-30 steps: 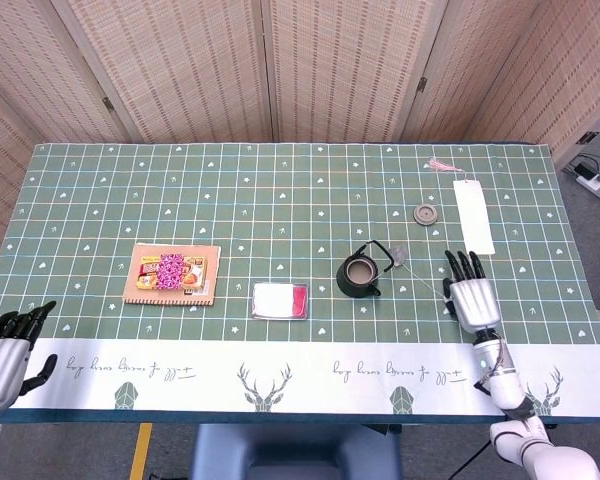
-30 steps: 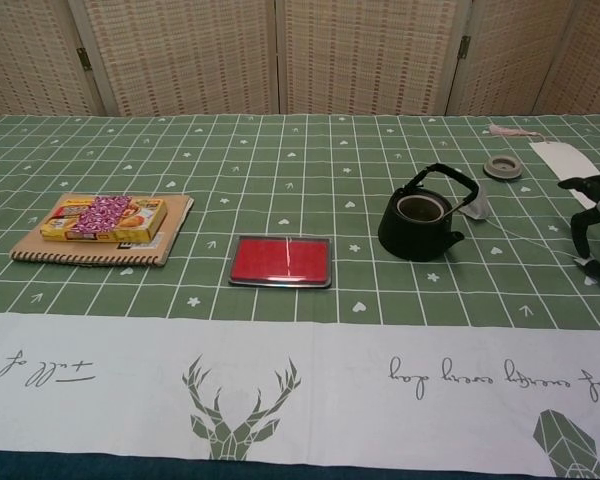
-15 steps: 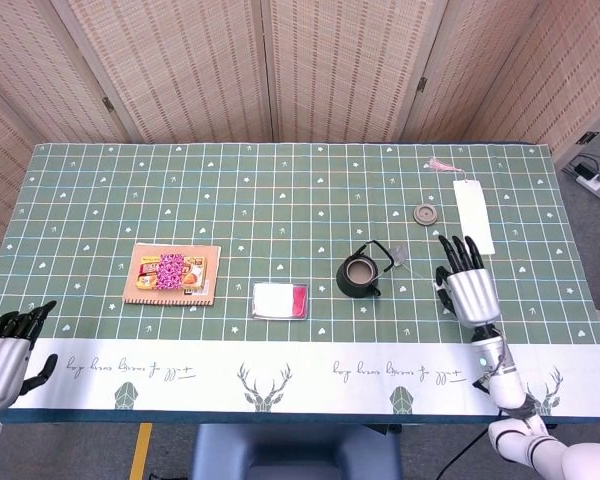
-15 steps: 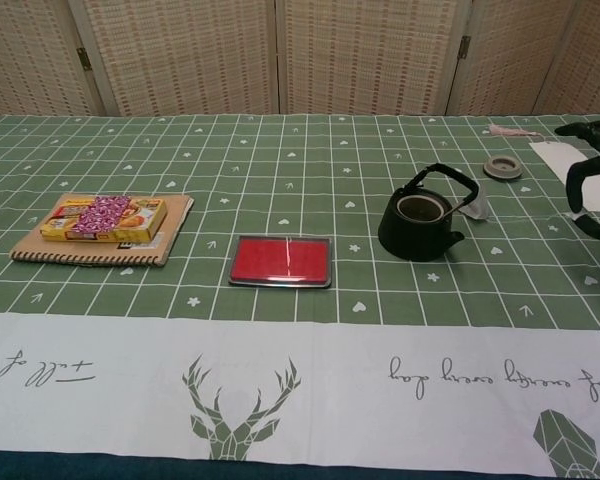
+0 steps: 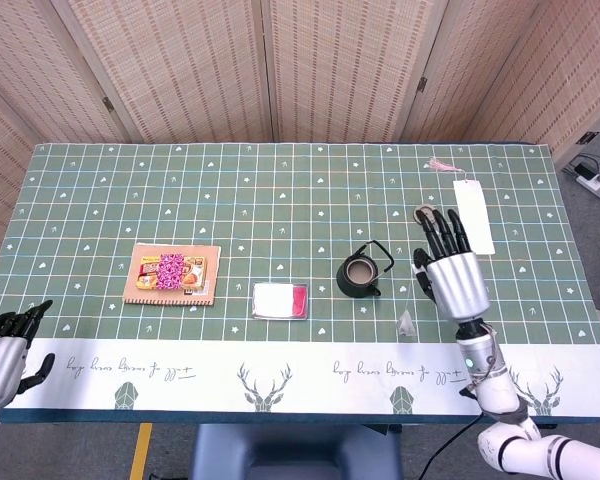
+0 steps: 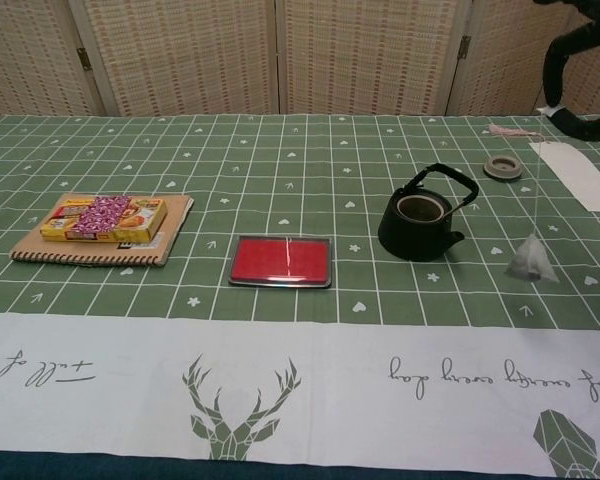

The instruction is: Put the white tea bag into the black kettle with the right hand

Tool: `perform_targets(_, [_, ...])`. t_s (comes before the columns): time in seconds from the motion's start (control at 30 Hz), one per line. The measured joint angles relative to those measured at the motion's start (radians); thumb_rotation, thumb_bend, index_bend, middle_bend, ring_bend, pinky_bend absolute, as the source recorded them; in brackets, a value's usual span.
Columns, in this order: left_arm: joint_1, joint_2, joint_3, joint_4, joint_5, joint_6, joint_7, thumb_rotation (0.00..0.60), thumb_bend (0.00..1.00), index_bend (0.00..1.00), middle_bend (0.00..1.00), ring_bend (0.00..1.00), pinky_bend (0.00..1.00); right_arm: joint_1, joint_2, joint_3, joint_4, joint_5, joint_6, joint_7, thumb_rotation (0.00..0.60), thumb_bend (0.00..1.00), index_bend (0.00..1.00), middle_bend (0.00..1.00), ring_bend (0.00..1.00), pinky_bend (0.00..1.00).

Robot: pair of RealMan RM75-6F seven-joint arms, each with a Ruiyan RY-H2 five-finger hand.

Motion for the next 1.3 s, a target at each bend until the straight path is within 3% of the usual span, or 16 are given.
perform_targets(0.27, [0.002, 0.008, -0.001, 0.000, 0.004, 0.005, -0.025, 0.600, 0.37, 0.06, 0.15, 0.19, 0.15, 0.038, 0.039, 0.055, -0.106, 0.036, -0.033, -0.073, 0.600, 0.42, 0.64, 0.12, 0.03, 0.00])
perform_targets(0.6, [0.001, 0.013, -0.002, 0.005, 0.005, 0.003, -0.047, 0.600, 0.37, 0.06, 0.15, 0.19, 0.15, 0.098, 0.010, 0.105, -0.139, 0.100, -0.081, -0.157, 0.600, 0.42, 0.64, 0.14, 0.04, 0.00])
perform_targets(1.3, [-0.002, 0.030, -0.001, 0.015, 0.016, 0.000, -0.097, 0.600, 0.37, 0.06, 0.15, 0.19, 0.15, 0.195, -0.091, 0.136, -0.009, 0.260, -0.170, -0.223, 0.600, 0.42, 0.64, 0.14, 0.04, 0.00])
